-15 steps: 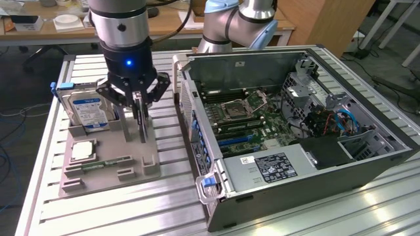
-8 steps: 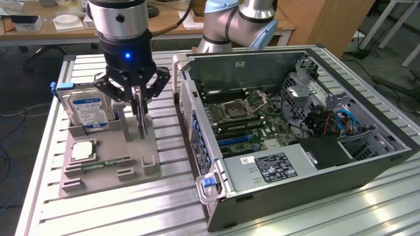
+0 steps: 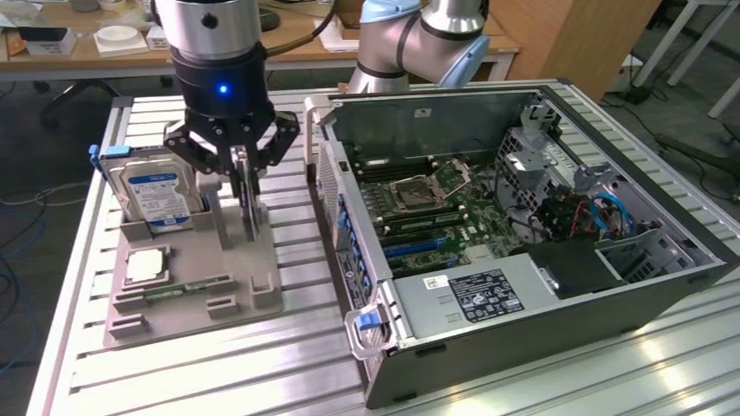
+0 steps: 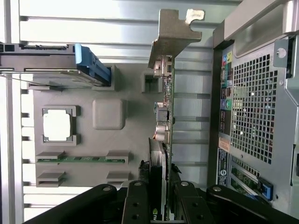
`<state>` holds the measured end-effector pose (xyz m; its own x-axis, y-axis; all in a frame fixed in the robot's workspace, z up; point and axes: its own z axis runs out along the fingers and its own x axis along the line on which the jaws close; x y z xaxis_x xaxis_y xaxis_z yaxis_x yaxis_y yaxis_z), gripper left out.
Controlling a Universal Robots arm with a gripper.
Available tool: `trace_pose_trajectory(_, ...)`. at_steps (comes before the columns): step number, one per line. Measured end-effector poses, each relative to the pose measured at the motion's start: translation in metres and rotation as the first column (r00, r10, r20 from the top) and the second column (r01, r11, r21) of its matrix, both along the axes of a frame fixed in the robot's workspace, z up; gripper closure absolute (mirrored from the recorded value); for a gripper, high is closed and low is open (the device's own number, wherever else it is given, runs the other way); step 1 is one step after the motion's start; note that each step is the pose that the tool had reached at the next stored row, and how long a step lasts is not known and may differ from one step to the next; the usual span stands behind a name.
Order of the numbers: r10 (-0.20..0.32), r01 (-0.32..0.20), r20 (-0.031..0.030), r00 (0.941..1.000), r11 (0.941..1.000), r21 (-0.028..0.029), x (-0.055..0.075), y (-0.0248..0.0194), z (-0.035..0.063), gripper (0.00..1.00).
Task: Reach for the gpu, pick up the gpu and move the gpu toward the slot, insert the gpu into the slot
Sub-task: 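Pick up the gpu and move the gpu toward the slot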
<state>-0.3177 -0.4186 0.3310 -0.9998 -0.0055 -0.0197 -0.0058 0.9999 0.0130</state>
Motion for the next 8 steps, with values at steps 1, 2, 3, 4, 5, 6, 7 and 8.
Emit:
trace_pose_trajectory(1, 0.0, 0.0, 0.0, 1.0, 1.0, 0.0002, 0.0, 0.0, 0.0005, 0.73)
trace_pose_trajectory(2, 0.0, 0.0, 0.0001, 1.0, 1.0, 0.0002, 0.0, 0.0, 0.001, 0.73)
trace_pose_trajectory(3, 0.0, 0.0, 0.0, 1.0, 1.0, 0.0002, 0.0, 0.0, 0.0016, 0.73)
trace_pose_trajectory(4, 0.0, 0.0, 0.0, 1.0, 1.0, 0.0002, 0.0, 0.0, 0.0023, 0.73)
trace_pose_trajectory(5, 0.0, 0.0, -0.0001, 1.0, 1.0, 0.0001, 0.0, 0.0, 0.003, 0.73)
trace_pose_trajectory(6, 0.0, 0.0, 0.0, 1.0, 1.0, 0.0002, 0.0, 0.0, 0.0038, 0.73)
trace_pose_trajectory(7, 0.0, 0.0, 0.0, 1.0, 1.0, 0.0002, 0.0, 0.0, 0.0046, 0.73)
trace_pose_trajectory(8, 0.0, 0.0, 0.0, 1.0, 1.0, 0.0002, 0.0, 0.0, 0.0052, 0.73)
